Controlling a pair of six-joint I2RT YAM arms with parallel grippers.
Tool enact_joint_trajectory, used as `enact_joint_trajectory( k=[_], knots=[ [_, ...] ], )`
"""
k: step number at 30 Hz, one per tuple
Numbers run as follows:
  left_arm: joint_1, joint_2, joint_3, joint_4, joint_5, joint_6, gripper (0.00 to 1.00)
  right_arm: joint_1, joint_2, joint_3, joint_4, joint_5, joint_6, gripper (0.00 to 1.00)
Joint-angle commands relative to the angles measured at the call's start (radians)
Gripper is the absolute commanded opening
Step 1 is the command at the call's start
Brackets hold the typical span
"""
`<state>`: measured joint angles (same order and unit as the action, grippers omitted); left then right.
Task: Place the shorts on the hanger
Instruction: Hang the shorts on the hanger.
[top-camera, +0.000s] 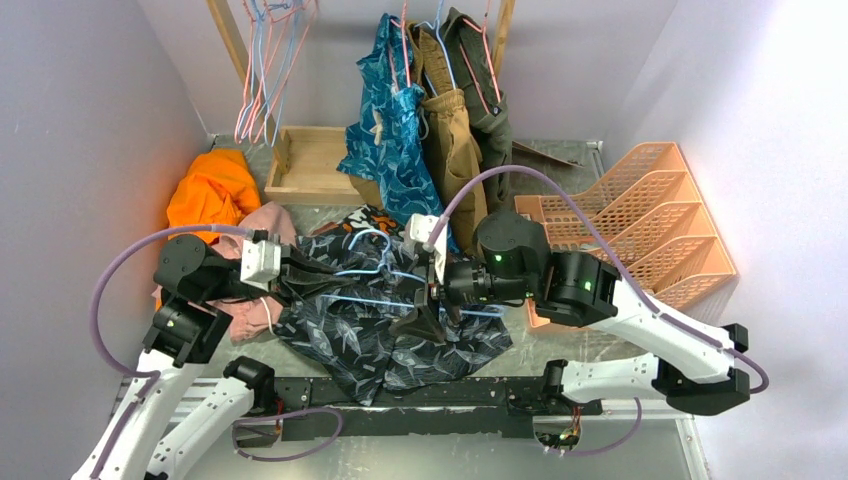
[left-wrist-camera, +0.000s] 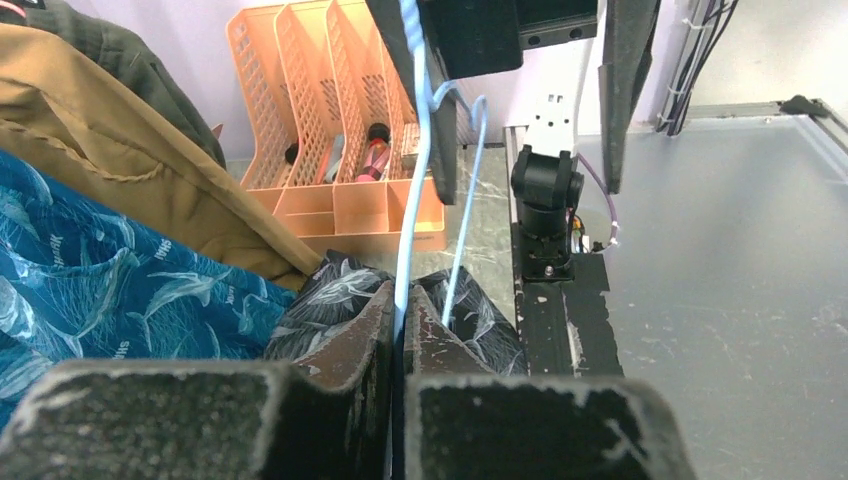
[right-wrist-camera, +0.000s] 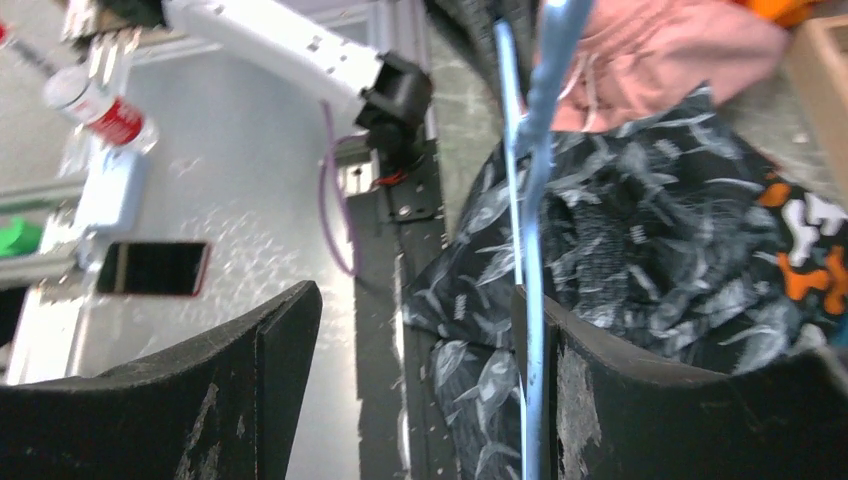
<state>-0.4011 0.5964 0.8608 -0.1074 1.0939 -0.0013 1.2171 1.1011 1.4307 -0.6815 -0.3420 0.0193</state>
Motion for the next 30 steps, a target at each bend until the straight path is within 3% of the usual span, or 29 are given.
enact_joint_trajectory(
  k=[1, 8, 13, 18, 22, 24, 27, 30],
  knots=[
    [0.0, -0.003, 0.004, 0.103, -0.037, -0.078, 0.07, 0.001, -0.057, -0.04, 0.203, 0.201, 0.043, 0.74],
    [0.001, 0.003, 0.022, 0.084, 0.043, -0.074, 0.07, 0.001, -0.04, -0.034, 0.254, 0.331, 0.014, 0.76],
    [0.001, -0.007, 0.031, 0.029, 0.076, -0.024, 0.07, -0.027, 0.011, 0.005, 0.266, 0.158, 0.028, 0.74],
    [0.001, -0.007, 0.039, 0.014, 0.085, -0.011, 0.07, -0.05, 0.026, 0.006, 0.286, 0.03, 0.055, 0.57],
    [0.001, -0.007, 0.037, 0.015, 0.089, -0.007, 0.07, -0.06, 0.006, -0.023, 0.323, -0.005, 0.083, 0.49],
    [0.001, -0.006, 0.036, 0.009, 0.094, -0.001, 0.07, -0.06, 0.004, -0.027, 0.328, -0.011, 0.091, 0.49],
    [0.001, -0.004, 0.038, -0.009, 0.092, 0.011, 0.07, -0.062, 0.003, -0.026, 0.336, -0.009, 0.099, 0.57],
    [0.001, -0.004, 0.038, -0.006, 0.091, 0.01, 0.07, -0.062, 0.017, -0.015, 0.316, -0.002, 0.093, 0.55]
  ],
)
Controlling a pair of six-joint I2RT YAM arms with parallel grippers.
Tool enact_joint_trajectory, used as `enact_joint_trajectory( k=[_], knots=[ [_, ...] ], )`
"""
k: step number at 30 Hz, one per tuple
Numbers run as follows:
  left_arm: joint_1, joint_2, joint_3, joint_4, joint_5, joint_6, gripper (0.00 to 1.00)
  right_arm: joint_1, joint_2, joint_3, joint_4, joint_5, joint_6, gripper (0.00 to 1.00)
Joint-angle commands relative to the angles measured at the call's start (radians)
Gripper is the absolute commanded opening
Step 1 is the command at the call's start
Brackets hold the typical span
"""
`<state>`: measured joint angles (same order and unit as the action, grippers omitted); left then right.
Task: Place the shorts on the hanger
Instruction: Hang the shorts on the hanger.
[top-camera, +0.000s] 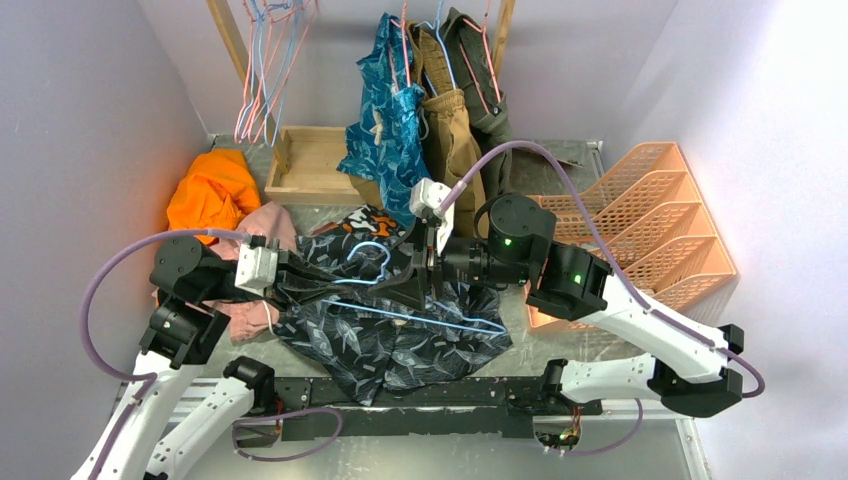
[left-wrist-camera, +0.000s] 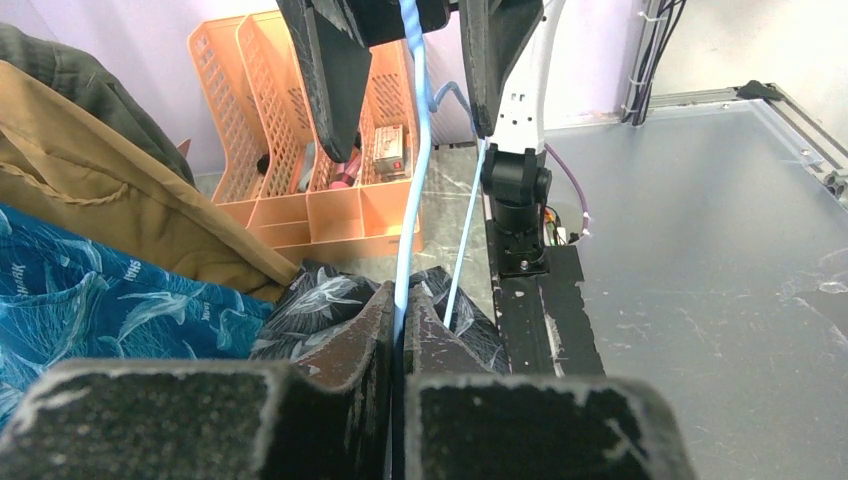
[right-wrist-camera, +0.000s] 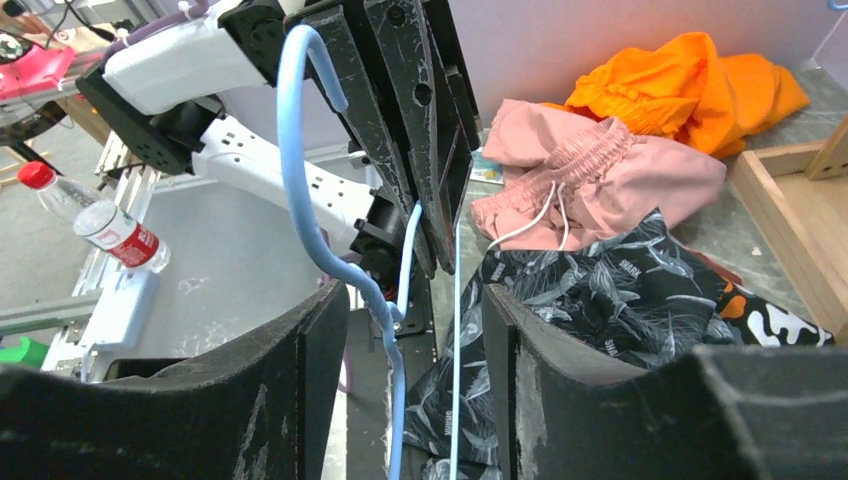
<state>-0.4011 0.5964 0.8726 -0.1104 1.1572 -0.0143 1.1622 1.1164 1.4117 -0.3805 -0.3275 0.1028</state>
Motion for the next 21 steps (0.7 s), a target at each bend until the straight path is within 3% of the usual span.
enact_joint_trajectory(
  k=[1, 4, 10, 12, 15, 19, 20, 21],
  knots=[
    [0.001, -0.005, 0.025, 0.002, 0.027, 0.018, 0.07, -0.007, 0.005, 0.004, 0.011, -0.015, 0.008, 0.52],
    [0.001, -0.003, 0.026, 0.01, 0.026, 0.012, 0.07, -0.007, 0.014, 0.003, 0.003, -0.019, 0.006, 0.43],
    [0.001, 0.008, 0.031, 0.009, 0.021, 0.004, 0.07, -0.006, 0.012, -0.01, 0.003, -0.017, 0.0, 0.41],
    [0.001, 0.007, 0.03, 0.014, 0.021, 0.002, 0.07, -0.007, 0.013, -0.013, 0.002, -0.018, 0.001, 0.32],
    [0.001, 0.005, 0.025, 0.025, 0.017, -0.011, 0.07, -0.007, 0.012, -0.016, 0.002, -0.023, 0.005, 0.01],
    [0.001, 0.01, 0.014, 0.034, -0.008, -0.024, 0.08, -0.007, 0.011, -0.013, -0.006, -0.026, 0.009, 0.0],
    [0.001, 0.011, 0.014, 0.029, -0.011, -0.024, 0.17, -0.007, 0.009, -0.013, -0.01, -0.013, 0.011, 0.0],
    [0.001, 0.012, 0.016, 0.018, -0.023, -0.023, 0.34, -0.007, 0.002, -0.017, -0.012, 0.015, 0.013, 0.0]
  ],
)
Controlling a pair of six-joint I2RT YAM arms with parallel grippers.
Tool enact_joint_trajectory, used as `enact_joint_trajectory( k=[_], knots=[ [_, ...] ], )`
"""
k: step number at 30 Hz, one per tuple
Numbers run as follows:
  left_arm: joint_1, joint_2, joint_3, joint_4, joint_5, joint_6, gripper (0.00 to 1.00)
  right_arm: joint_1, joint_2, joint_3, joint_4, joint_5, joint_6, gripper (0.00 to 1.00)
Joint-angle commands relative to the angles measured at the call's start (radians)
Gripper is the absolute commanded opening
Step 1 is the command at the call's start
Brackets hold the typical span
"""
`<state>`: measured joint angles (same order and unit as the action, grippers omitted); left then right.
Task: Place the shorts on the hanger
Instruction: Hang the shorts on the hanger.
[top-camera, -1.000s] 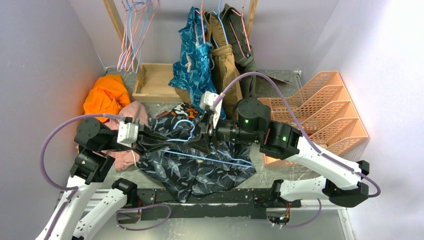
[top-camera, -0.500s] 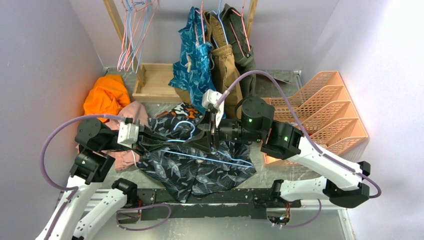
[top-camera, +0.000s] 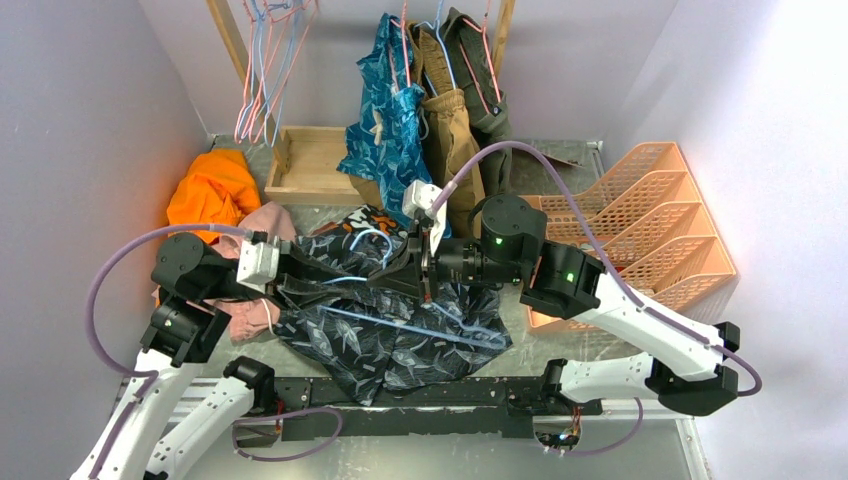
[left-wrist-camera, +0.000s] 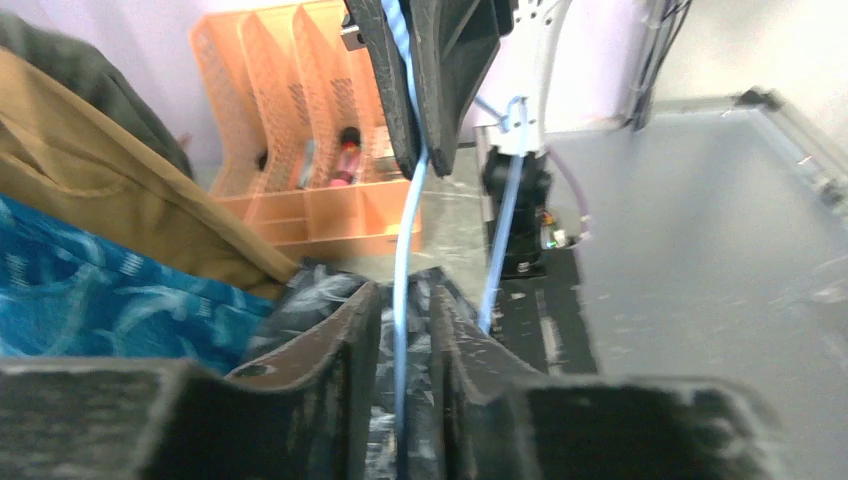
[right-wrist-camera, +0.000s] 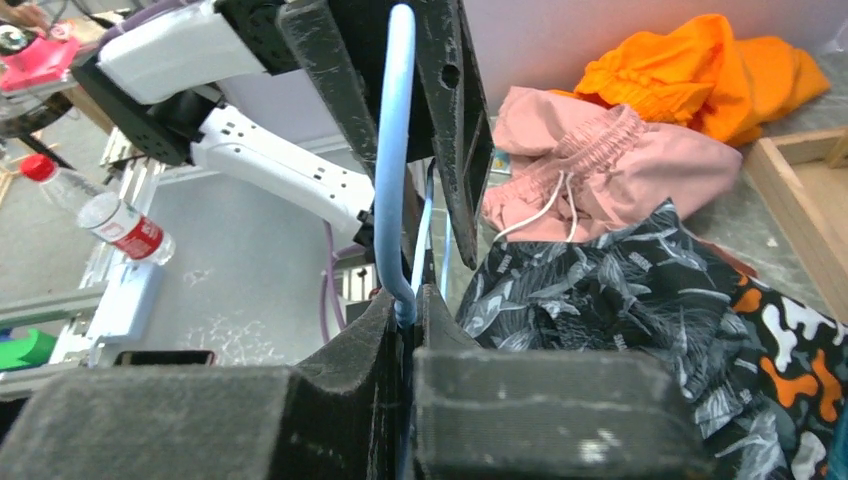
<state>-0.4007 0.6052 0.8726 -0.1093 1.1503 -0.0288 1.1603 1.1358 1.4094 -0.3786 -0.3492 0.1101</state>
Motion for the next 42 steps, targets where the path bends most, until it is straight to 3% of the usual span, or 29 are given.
enact_joint_trajectory(
  k=[1, 2, 3, 6, 8, 11, 16, 22, 26, 31, 42],
  knots=[
    [0.0, 0.003, 0.017, 0.001, -0.04, -0.008, 0.55, -0.004, -0.027, -0.022, -0.012, 0.107, 0.01, 0.0],
    [0.0, 0.002, 0.02, -0.023, -0.069, -0.003, 0.94, -0.004, -0.045, -0.033, -0.012, 0.151, 0.012, 0.0],
    [0.002, -0.004, 0.024, -0.055, -0.11, 0.005, 1.0, -0.005, -0.064, -0.046, -0.014, 0.23, 0.014, 0.0],
    [0.0, -0.029, 0.022, -0.162, -0.316, -0.017, 0.99, -0.005, -0.137, -0.104, -0.035, 0.538, 0.032, 0.0],
    [0.0, -0.055, -0.001, -0.203, -0.532, -0.136, 0.99, -0.005, -0.186, -0.154, -0.058, 0.665, 0.044, 0.0],
    [0.001, -0.08, -0.039, -0.312, -0.842, -0.421, 0.99, -0.005, -0.257, -0.225, -0.093, 0.685, 0.058, 0.0],
    [0.0, -0.053, -0.058, -0.552, -1.021, -0.645, 0.99, -0.005, -0.375, -0.344, -0.103, 0.721, 0.105, 0.0],
    [0.0, -0.037, -0.061, -0.747, -0.986, -0.755, 0.99, -0.005, -0.442, -0.434, -0.084, 0.726, 0.125, 0.0],
    [0.0, 0.032, -0.033, -0.869, -0.982, -0.722, 0.99, -0.005, -0.43, -0.446, -0.083, 0.729, 0.123, 0.0],
    [-0.001, 0.089, -0.119, -0.782, -0.929, -0.684, 0.99, -0.005, -0.418, -0.479, -0.044, 0.714, 0.105, 0.0],
    [-0.075, 0.206, -0.116, -0.806, -1.032, -0.609, 0.99, -0.005, -0.373, -0.462, -0.034, 0.668, 0.064, 0.0]
  ],
)
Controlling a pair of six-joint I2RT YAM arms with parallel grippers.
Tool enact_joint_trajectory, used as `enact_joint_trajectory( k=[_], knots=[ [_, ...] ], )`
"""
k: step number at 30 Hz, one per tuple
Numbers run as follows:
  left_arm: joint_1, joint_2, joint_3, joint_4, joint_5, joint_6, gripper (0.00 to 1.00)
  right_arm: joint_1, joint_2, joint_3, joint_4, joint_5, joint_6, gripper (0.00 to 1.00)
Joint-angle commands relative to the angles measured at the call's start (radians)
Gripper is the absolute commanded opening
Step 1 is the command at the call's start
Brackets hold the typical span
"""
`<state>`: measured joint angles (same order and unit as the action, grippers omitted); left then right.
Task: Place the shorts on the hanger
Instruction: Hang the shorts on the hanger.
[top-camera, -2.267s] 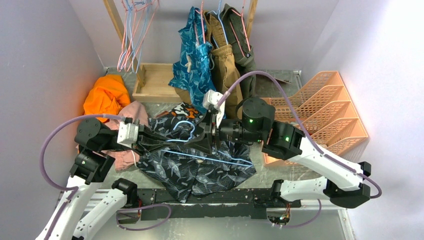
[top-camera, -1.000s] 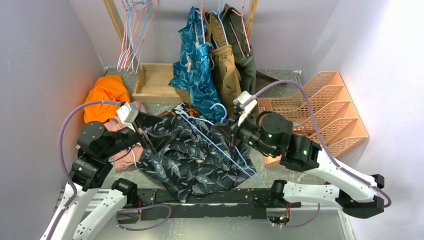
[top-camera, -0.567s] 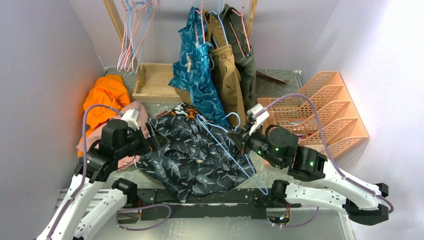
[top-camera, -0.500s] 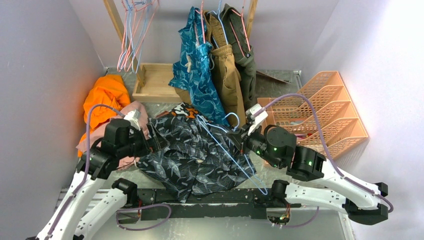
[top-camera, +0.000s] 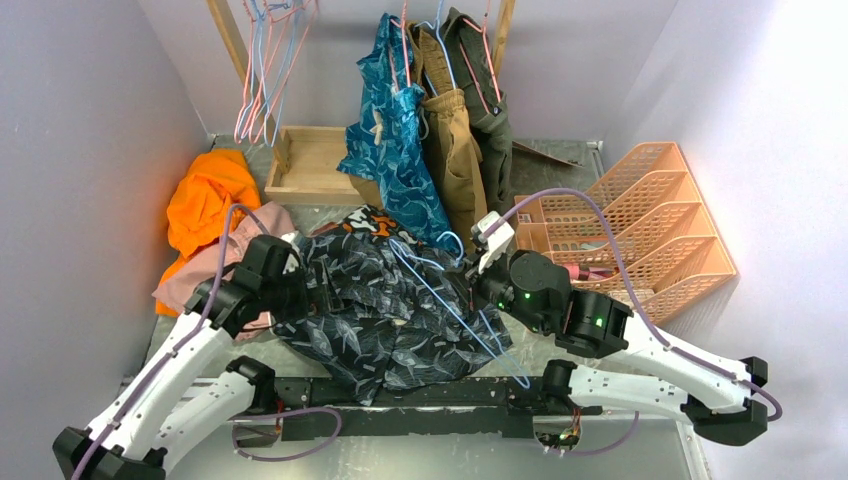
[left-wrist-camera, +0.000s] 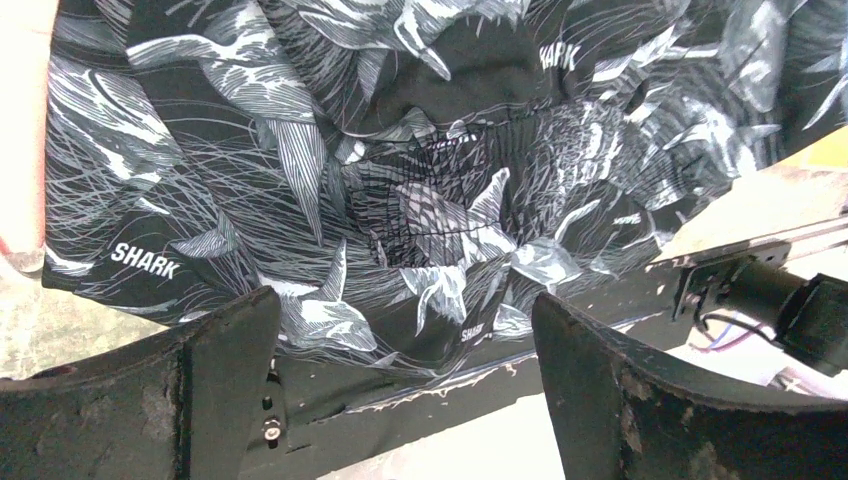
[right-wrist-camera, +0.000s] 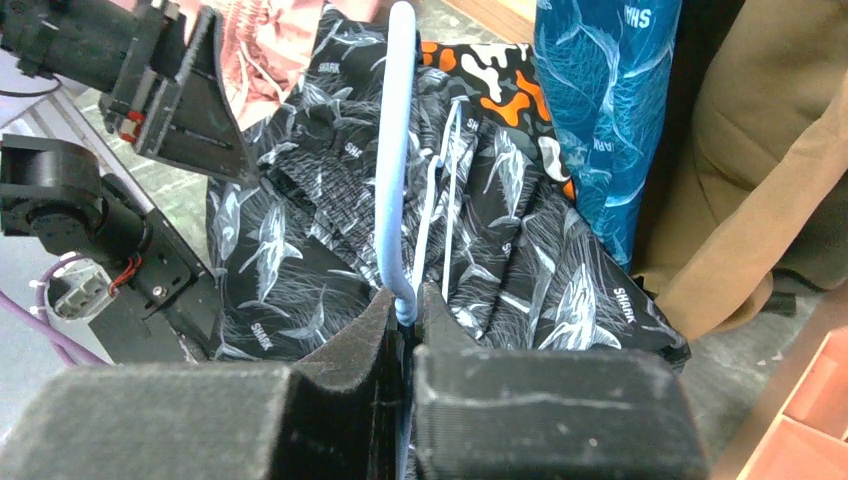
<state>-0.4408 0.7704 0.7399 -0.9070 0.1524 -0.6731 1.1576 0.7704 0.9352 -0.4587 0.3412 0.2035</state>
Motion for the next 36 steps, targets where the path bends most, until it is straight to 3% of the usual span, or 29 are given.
enact_joint_trajectory(
  k=[1, 12, 17, 20, 22, 27, 36],
  knots=[
    [-0.046, 0.065, 0.018, -0.006, -0.04, 0.034, 0.99, -0.002, -0.004, 0.014, 0.046, -0.032, -0.033, 0.0],
    [-0.14, 0.213, 0.072, 0.004, -0.171, -0.022, 0.87, -0.003, -0.032, -0.011, 0.063, -0.064, -0.044, 0.0],
    [-0.174, 0.287, 0.111, 0.055, -0.253, -0.032, 0.57, -0.002, -0.038, -0.004, 0.051, -0.075, -0.048, 0.0],
    [-0.177, 0.283, 0.119, 0.097, -0.268, -0.038, 0.44, -0.003, -0.046, 0.017, 0.029, -0.082, -0.051, 0.0],
    [-0.177, 0.273, 0.129, 0.117, -0.276, -0.043, 0.29, -0.002, -0.054, 0.032, 0.007, -0.084, -0.053, 0.0],
    [-0.176, 0.225, 0.157, 0.162, -0.276, -0.06, 0.08, -0.001, -0.081, 0.052, -0.046, -0.109, -0.061, 0.0],
    [-0.177, 0.179, 0.241, 0.205, -0.334, -0.08, 0.07, -0.002, -0.041, 0.138, -0.195, -0.256, -0.072, 0.0]
  ],
)
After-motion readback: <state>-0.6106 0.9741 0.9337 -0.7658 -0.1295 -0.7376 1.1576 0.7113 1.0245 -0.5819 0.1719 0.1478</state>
